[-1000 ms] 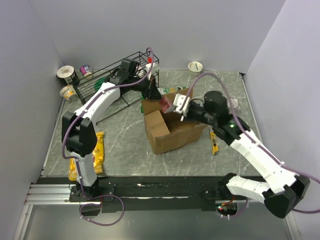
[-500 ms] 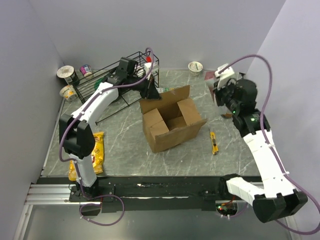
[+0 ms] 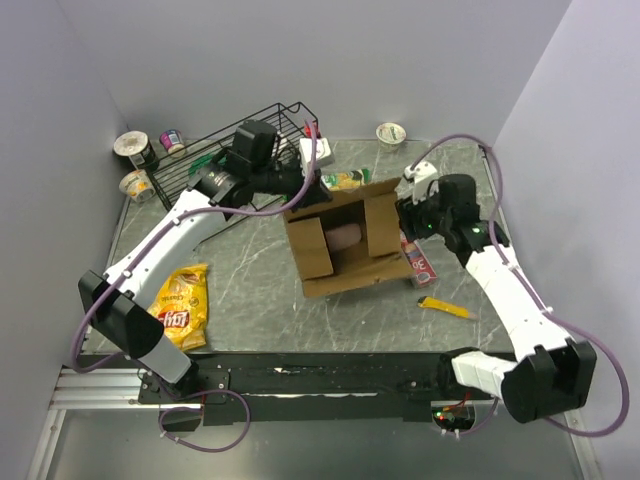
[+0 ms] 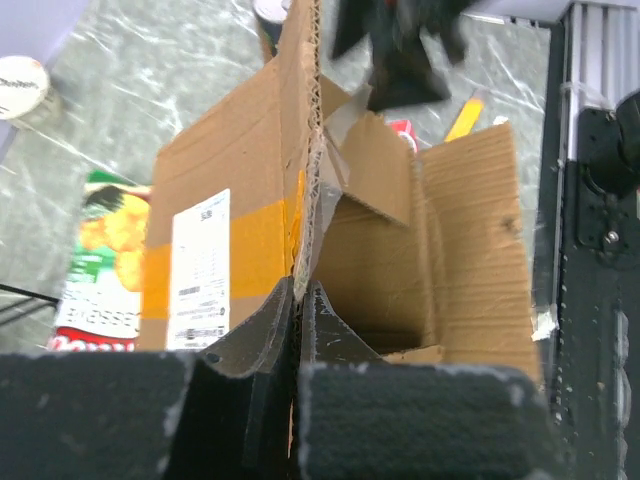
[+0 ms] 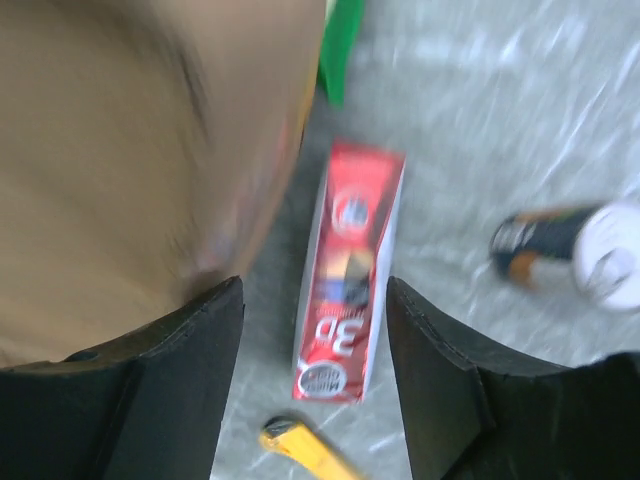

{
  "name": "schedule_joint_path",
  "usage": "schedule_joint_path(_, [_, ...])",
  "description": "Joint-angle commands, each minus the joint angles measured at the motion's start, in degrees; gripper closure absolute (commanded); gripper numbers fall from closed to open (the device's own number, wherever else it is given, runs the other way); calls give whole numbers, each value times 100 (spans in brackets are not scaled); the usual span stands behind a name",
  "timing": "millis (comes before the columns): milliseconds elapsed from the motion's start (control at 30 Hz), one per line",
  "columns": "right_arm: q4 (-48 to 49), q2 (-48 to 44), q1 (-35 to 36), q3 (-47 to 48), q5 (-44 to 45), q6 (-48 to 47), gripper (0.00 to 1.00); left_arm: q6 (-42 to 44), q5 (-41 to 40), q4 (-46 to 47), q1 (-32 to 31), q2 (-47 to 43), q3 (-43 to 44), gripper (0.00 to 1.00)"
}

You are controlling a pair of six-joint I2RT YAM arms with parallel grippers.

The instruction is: Unpack the express box

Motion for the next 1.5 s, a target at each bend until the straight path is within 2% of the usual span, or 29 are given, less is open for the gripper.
schedule_joint_path(0, [436, -706, 44, 548, -849, -76, 34, -241, 50, 445, 27, -132, -200, 99])
schedule_joint_path(167, [656, -1444, 404, 426, -1779, -944, 35, -601, 461, 402, 264, 176, 27, 99])
schedule_joint_path(300, [35, -1614, 1027, 311, -2466, -1999, 41, -1015, 1130, 103, 519, 728, 458, 99])
schedule_joint_path(367, [-544, -1273, 1204, 442, -2843, -2640, 44, -1181, 1289, 120, 572, 818, 555, 99])
schedule_joint_path(467, [-1250, -589, 1626, 601, -2819, -3073, 50, -1235, 1404, 269, 581, 809, 512, 99])
schedule_joint_path(633, [-1032, 231, 1995, 662, -2476, -3179, 55, -1235, 1580, 375, 581, 774, 398, 99])
schedule_joint_path(767, [-1084, 697, 2039, 1311, -2564, -3082, 56, -1174, 1580, 358, 581, 704, 345, 99])
schedule_joint_path(867, [-1372, 856, 2110, 1358, -2520, -3502, 56, -1191, 1545, 462, 581, 616, 239, 99])
schedule_joint_path(967, [-1401, 891, 2215, 928, -2362, -3934, 49, -1253, 1527, 542, 581, 598, 178, 99])
schedule_joint_path(1000, [-1244, 848, 2311, 718, -2301, -4004, 43, -1253, 1545, 542, 581, 598, 152, 99])
schedule_joint_path(1033, [-1059, 786, 2356, 272, -2205, -4022, 39, -1288, 1580, 568, 581, 607, 125, 99])
schedule_joint_path(1100, [-612, 838, 2409, -13, -1950, -4022, 36, -1375, 1702, 673, 616, 625, 55, 99])
schedule_joint_path(1300, [-293, 1804, 2391, 118, -1168, -4214, 29, -1692, 2168, 876, 818, 774, -112, 99])
schedule_joint_path(1400, [-100, 2147, 2409, 161, -1070, -4417, 25, -1763, 2247, 903, 862, 906, -86, 99])
schedule_joint_path(1467, [-301, 2586, 2488, 372, -1026, -4593, 24, -1754, 2265, 911, 862, 976, -42, 99])
